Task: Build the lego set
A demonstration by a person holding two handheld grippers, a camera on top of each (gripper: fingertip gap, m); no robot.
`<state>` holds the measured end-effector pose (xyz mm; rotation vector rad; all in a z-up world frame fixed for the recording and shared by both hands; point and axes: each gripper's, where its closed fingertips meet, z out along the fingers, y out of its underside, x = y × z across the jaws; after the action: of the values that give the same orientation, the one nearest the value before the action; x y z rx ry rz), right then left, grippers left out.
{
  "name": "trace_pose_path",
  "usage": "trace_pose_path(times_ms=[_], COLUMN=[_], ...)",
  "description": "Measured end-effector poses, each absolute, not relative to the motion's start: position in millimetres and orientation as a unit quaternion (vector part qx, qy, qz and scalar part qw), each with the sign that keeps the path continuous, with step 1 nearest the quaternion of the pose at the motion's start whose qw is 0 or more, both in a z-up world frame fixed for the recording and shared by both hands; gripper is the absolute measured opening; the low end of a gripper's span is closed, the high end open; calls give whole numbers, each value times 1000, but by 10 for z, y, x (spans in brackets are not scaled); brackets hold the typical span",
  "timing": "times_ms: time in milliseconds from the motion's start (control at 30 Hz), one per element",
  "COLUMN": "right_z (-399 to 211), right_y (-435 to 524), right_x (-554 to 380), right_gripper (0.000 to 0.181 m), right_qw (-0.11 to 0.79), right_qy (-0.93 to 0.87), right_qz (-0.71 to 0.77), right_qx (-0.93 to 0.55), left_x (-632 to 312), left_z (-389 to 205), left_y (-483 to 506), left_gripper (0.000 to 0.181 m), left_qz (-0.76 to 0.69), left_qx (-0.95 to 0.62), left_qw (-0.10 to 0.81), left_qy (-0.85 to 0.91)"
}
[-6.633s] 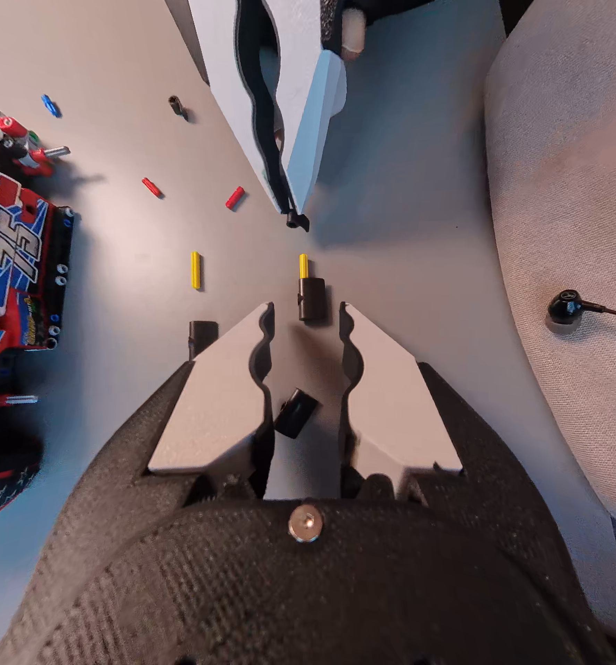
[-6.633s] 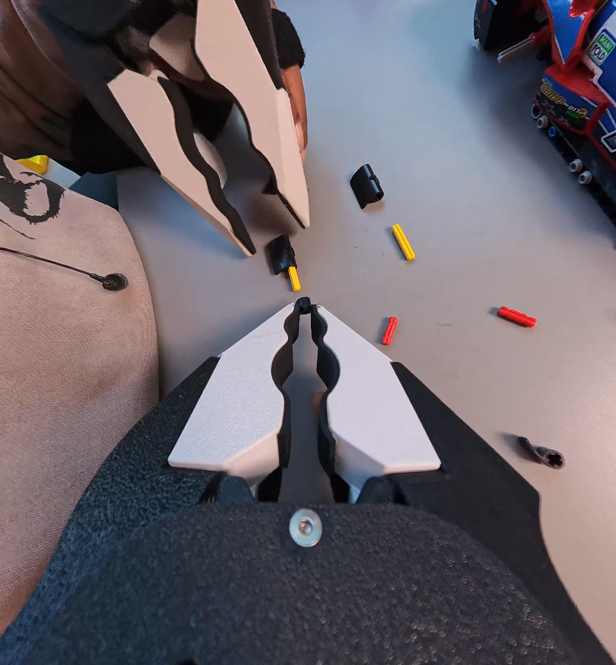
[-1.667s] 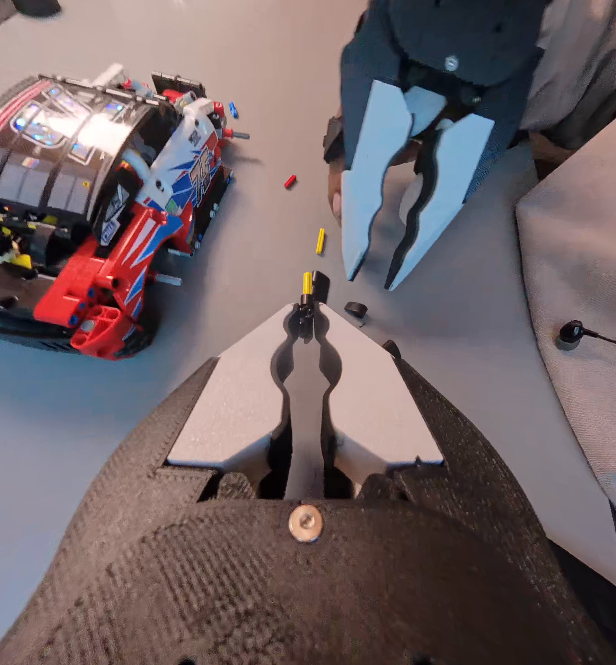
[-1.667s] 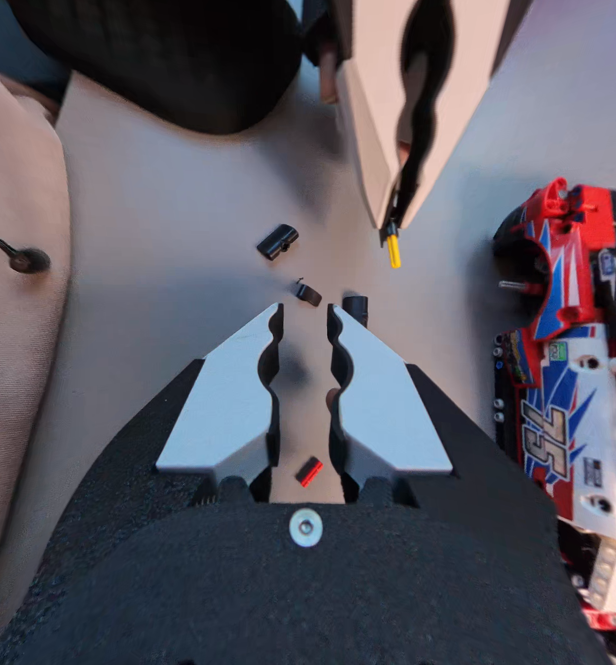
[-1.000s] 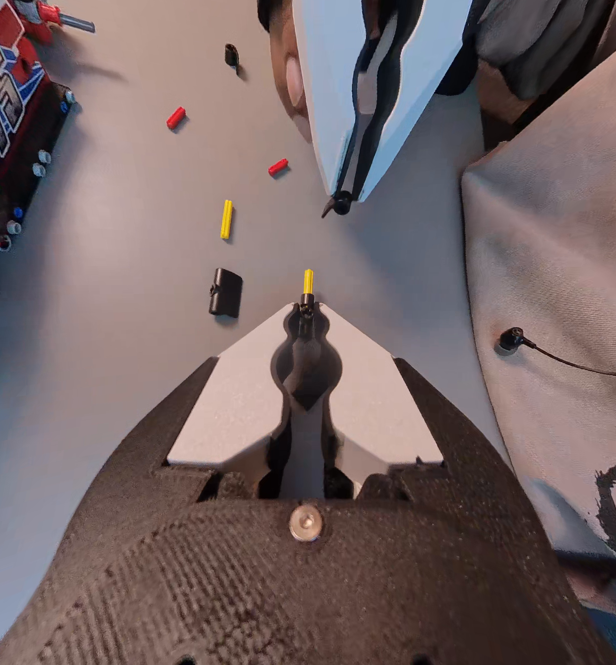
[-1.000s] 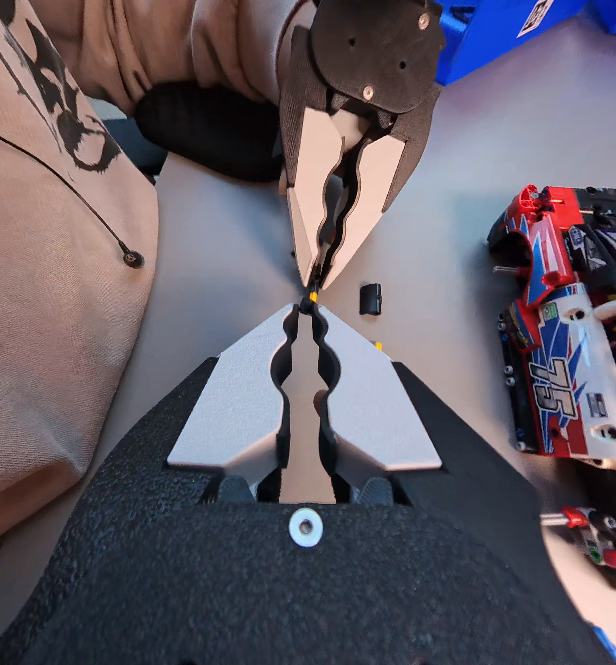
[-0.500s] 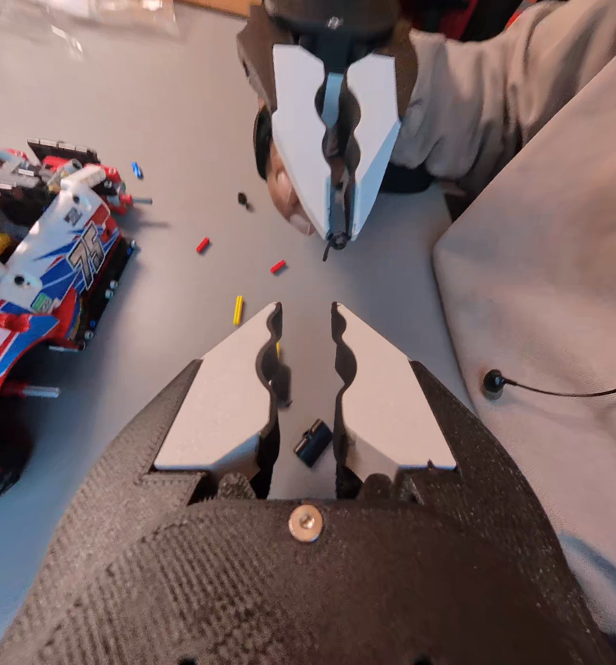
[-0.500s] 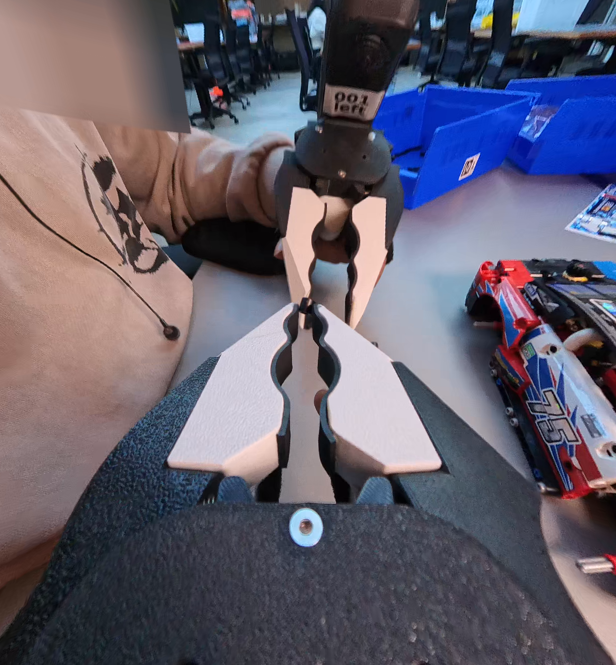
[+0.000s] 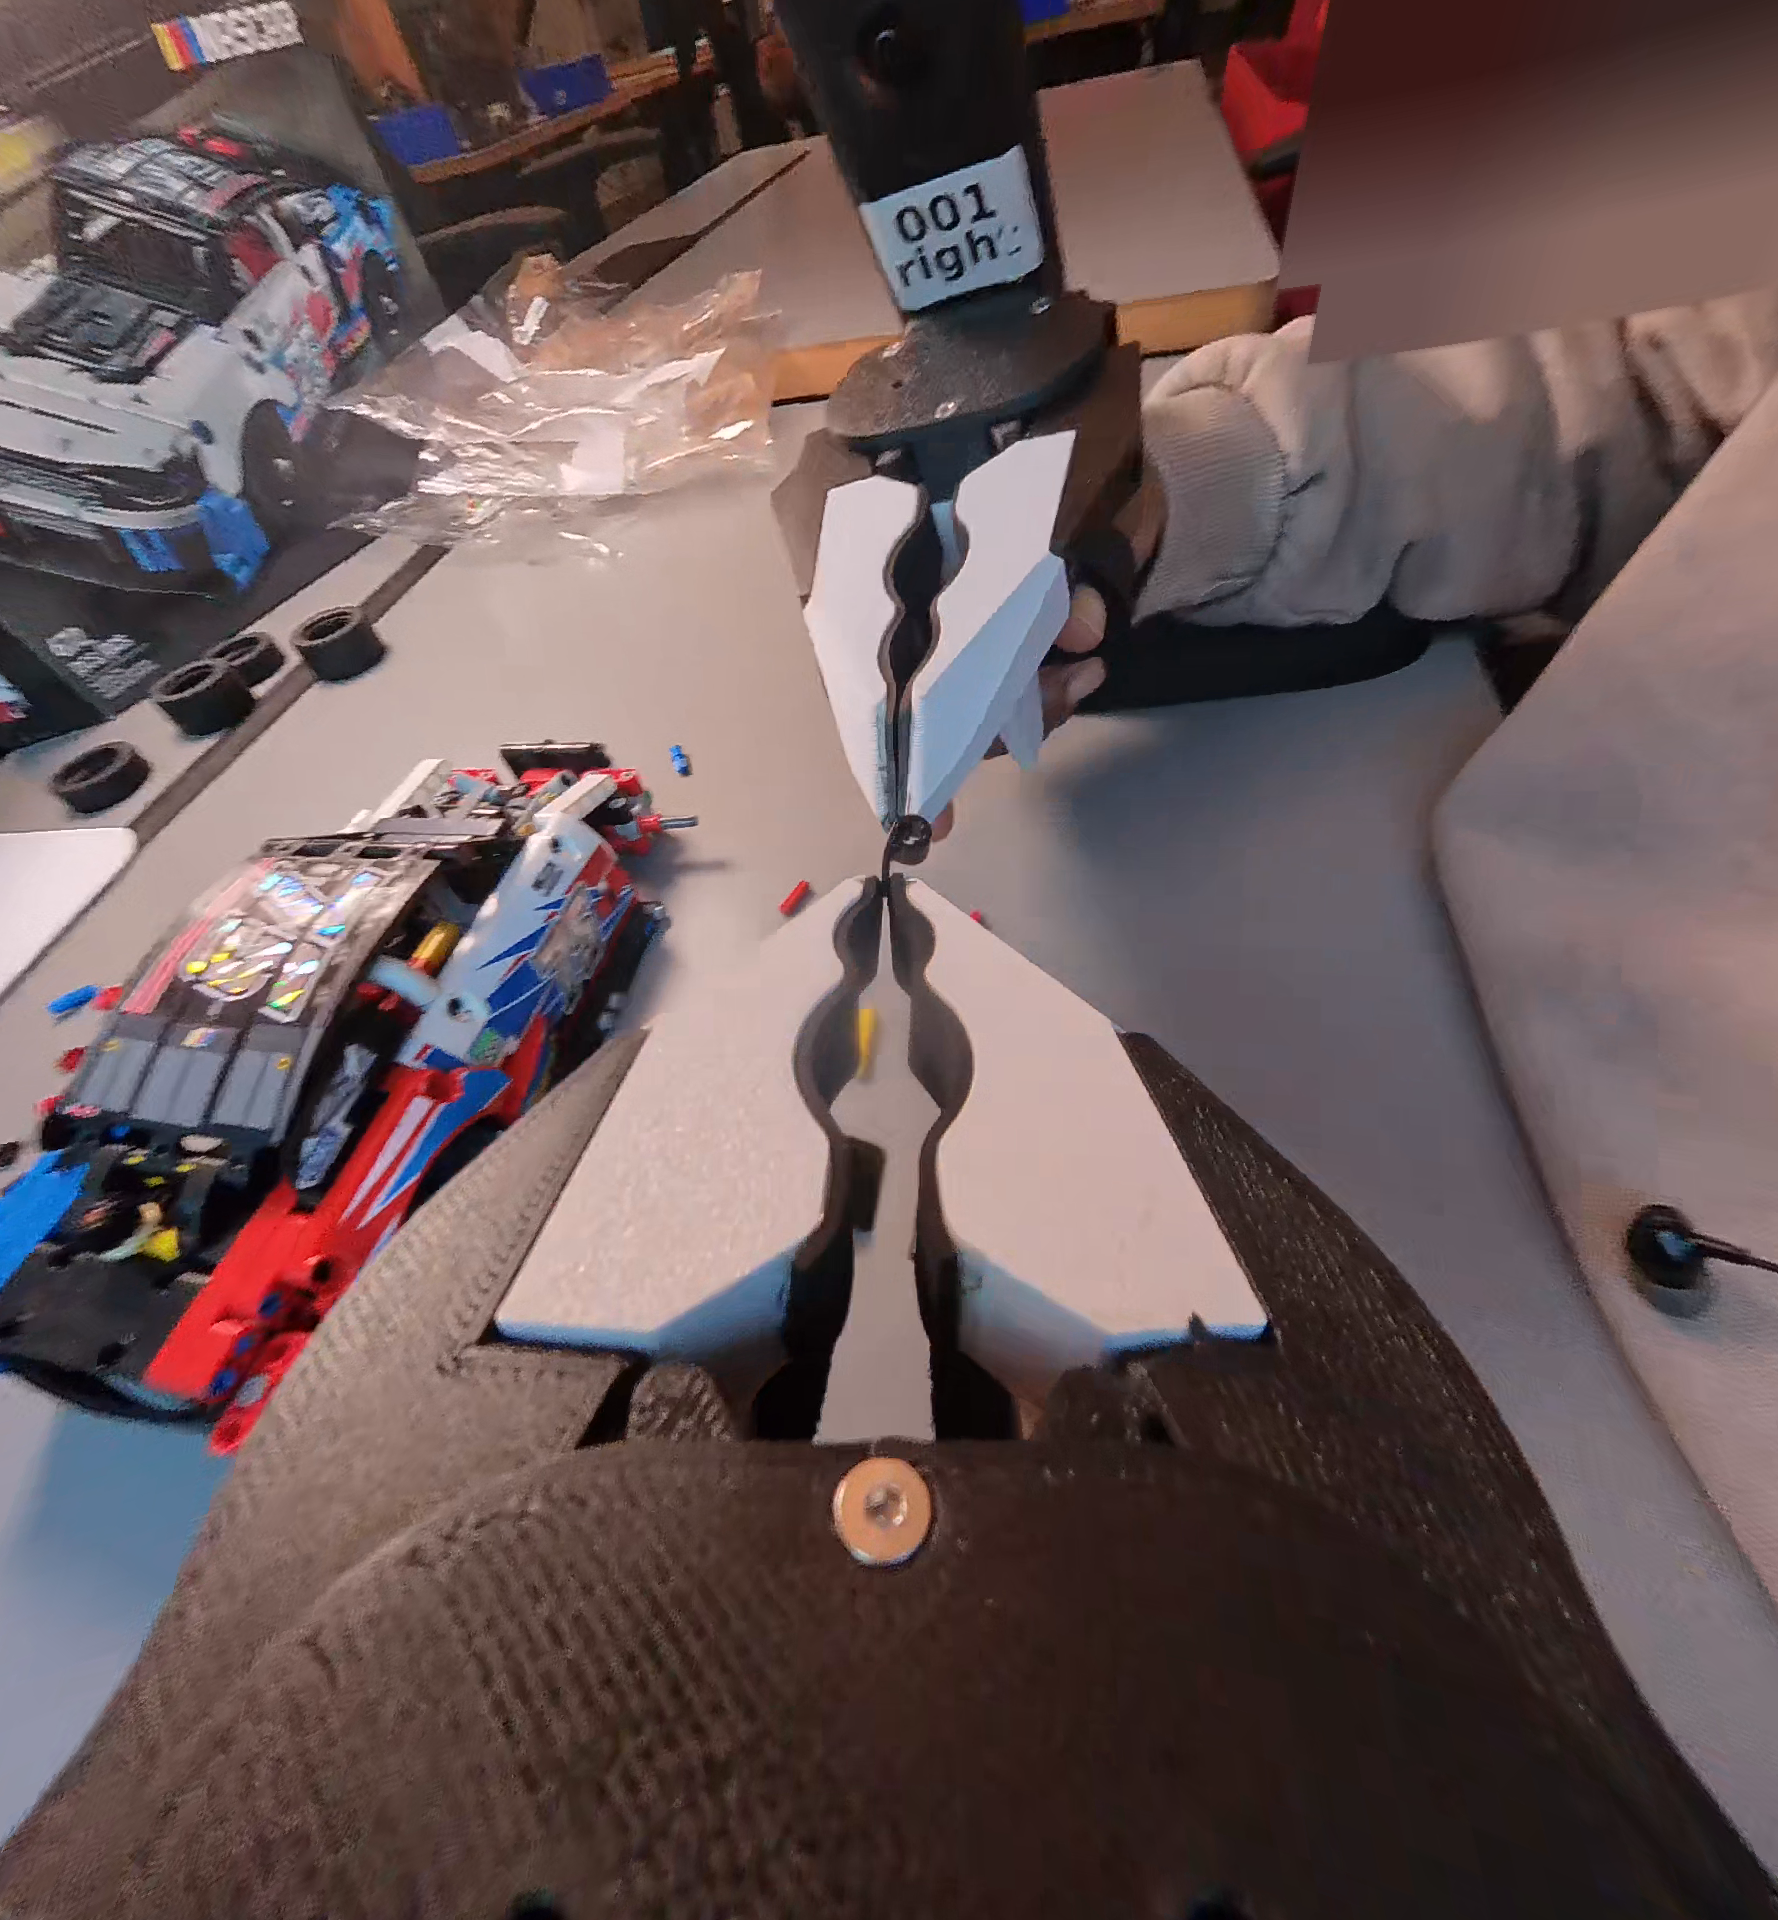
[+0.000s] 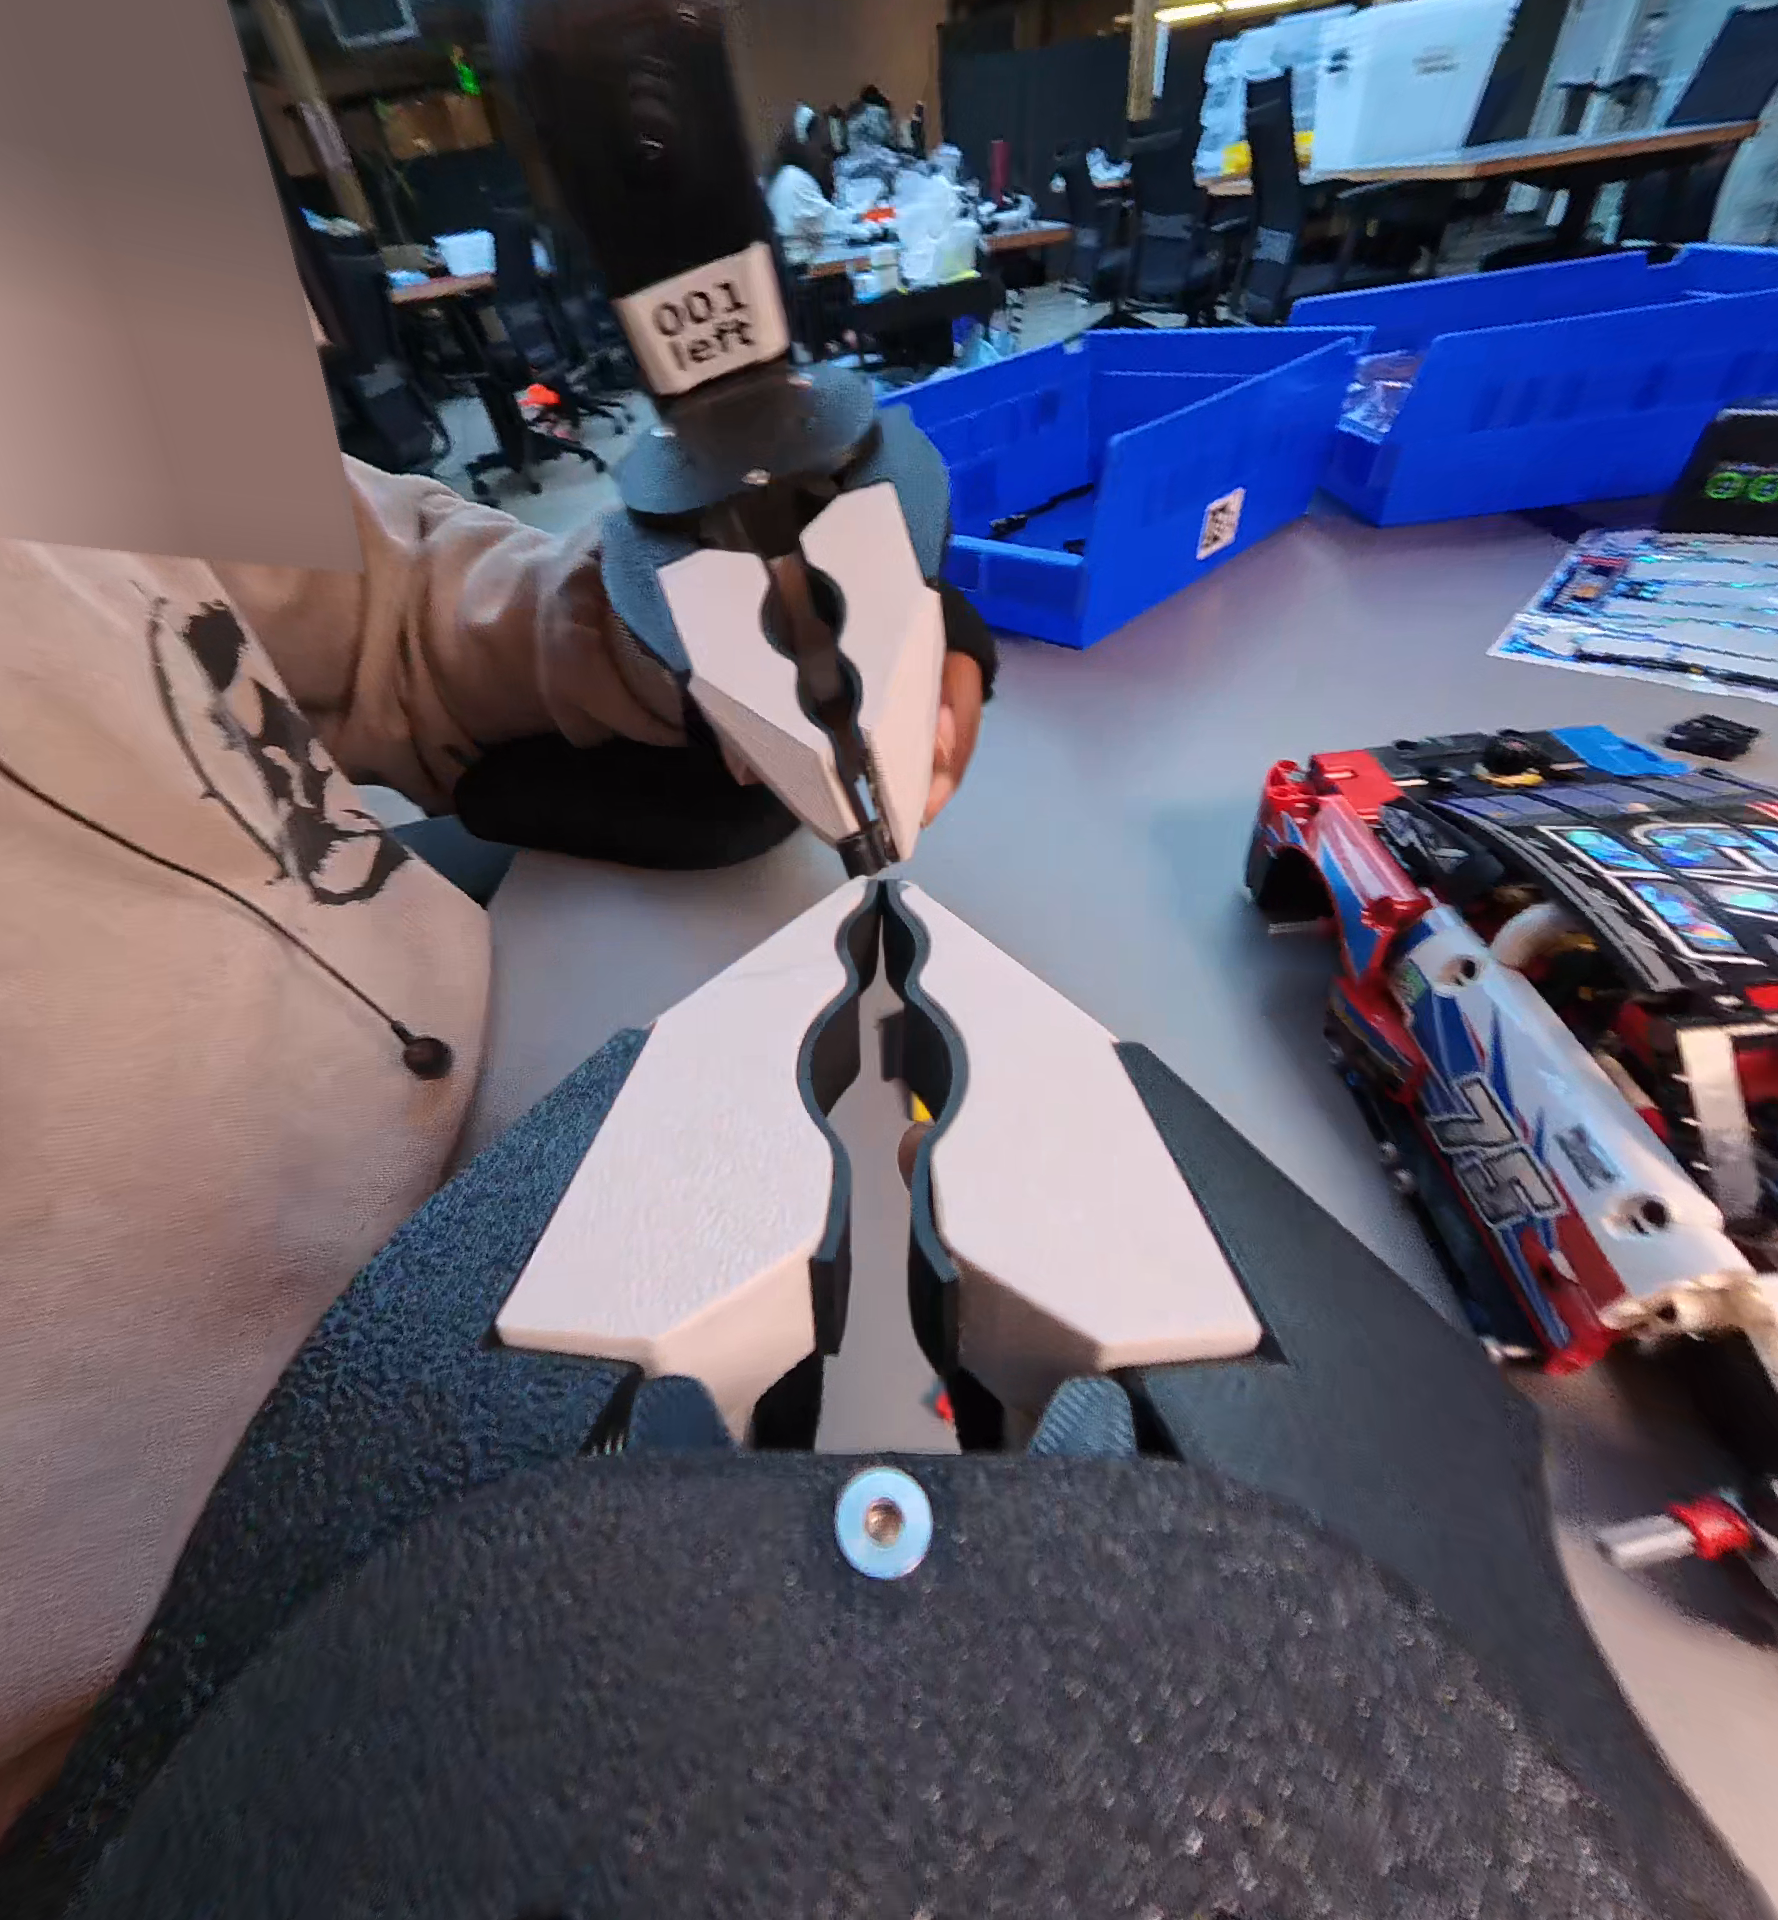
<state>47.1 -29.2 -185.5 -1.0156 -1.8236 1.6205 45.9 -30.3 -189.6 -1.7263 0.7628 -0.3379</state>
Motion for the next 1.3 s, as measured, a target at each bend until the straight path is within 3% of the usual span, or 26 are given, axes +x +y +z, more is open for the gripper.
trace_pose_path(times_ms=[67, 167, 300, 367, 500, 567, 667, 767, 833, 1033, 1300], right_z=[-1904, -1963, -2063, -2097, -2103, -2056, -2013, -1978, -1920, -1952, -1873], right_y=[-185, -153, -121, -124, -155, -164, -150, -181, -267, -403, -229], right_x=[401, 320, 204, 183, 237, 287, 376, 439, 465, 486, 377], right_gripper=[0, 19, 19, 11, 7, 7, 7, 7, 7, 7, 8], right_qw=[270, 259, 233, 231, 239, 266, 348, 412, 434, 463, 517], right_qy=[-667, -656, -626, -624, -649, -670, -719, -750, -753, -778, -745], right_qz=[567, 550, 548, 544, 537, 532, 480, 425, 419, 373, 343], right_qx=[-402, -447, -505, -511, -484, -445, -363, -296, -262, -205, -244], left_x=[313, 221, 207, 222, 272, 330, 409, 440, 435, 621, 474], left_z=[-1975, -2055, -2092, -2101, -2095, -2075, -2053, -1927, -1913, -1916, -1860], left_y=[-218, -144, -86, -74, -82, -97, -153, -235, -253, -368, -179], left_gripper=[0, 0, 0, 0, 0, 0, 7, 19, 24, 10, 0], left_qz=[-45, 78, 194, 230, 238, 182, -37, -320, -427, -555, -602], left_qx=[-750, -743, -711, -696, -680, -690, -740, -758, -747, -714, -677], left_qw=[570, 559, 548, 543, 550, 568, 578, 529, 487, 410, 424], left_qy=[333, 360, 396, 411, 422, 410, 341, 207, 148, 117, -9])
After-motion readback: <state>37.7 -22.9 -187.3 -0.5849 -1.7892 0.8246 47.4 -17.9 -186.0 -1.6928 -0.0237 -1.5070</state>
